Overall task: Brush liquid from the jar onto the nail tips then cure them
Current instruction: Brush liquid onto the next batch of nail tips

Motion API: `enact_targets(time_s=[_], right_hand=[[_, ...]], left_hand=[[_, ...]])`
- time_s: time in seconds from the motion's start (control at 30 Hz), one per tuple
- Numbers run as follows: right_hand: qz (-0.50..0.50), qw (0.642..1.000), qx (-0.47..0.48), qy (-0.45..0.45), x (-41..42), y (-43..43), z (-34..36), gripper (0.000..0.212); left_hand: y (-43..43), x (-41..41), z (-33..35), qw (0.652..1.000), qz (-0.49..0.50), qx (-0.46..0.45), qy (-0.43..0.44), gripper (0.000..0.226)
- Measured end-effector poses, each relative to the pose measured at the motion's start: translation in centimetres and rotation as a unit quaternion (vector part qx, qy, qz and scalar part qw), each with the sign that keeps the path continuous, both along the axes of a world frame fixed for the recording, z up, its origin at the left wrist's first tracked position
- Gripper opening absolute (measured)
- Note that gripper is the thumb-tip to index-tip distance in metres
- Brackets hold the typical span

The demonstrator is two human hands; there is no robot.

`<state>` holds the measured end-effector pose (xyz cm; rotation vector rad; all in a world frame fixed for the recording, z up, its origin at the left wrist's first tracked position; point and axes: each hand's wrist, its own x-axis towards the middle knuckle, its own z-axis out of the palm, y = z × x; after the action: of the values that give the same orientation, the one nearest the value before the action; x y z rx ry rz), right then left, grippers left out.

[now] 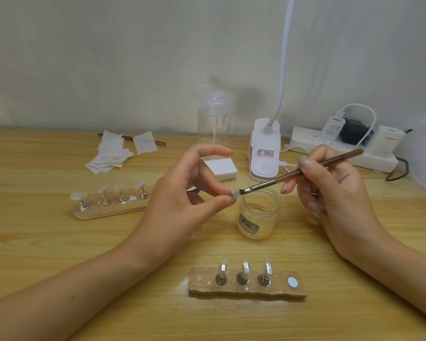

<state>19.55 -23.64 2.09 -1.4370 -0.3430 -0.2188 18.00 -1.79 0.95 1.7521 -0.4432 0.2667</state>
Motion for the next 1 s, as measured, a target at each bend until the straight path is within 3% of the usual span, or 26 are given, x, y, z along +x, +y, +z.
enact_targets(time_s=[0.1, 0.27, 0.47, 0.67, 0.9, 1.0], right_hand=[[-0.011, 1.000, 0.016, 0.012, 0.15, -0.26, 0.00, 0.019], [0.052, 0.999, 0.002, -0.016, -0.12, -0.02, 0.02, 0.022], [-0.010, 1.000, 0.007, 0.019, 0.02, -0.14, 0.05, 0.020], [0.040, 0.999, 0.005, -0.011, -0.24, 0.12, 0.23, 0.019], [-0.012, 0.999, 0.020, 0.024, 0.07, -0.19, 0.06, 0.020], [0.023, 0.999, 0.025, -0.001, 0.01, -0.13, 0.10, 0.022]], left_hand=[[0.04, -0.07, 0.08, 1.000, 0.002, -0.006, -0.003, 0.057], [-0.01, -0.08, 0.09, 1.000, -0.003, -0.014, -0.001, 0.060], [-0.03, -0.10, 0.10, 1.000, 0.001, -0.018, -0.007, 0.058], [0.08, -0.10, 0.03, 1.000, 0.003, -0.009, -0.016, 0.056], [0.14, -0.03, -0.08, 1.000, -0.003, -0.016, -0.021, 0.053], [0.16, 0.00, -0.10, 1.000, -0.008, -0.015, -0.024, 0.053]])
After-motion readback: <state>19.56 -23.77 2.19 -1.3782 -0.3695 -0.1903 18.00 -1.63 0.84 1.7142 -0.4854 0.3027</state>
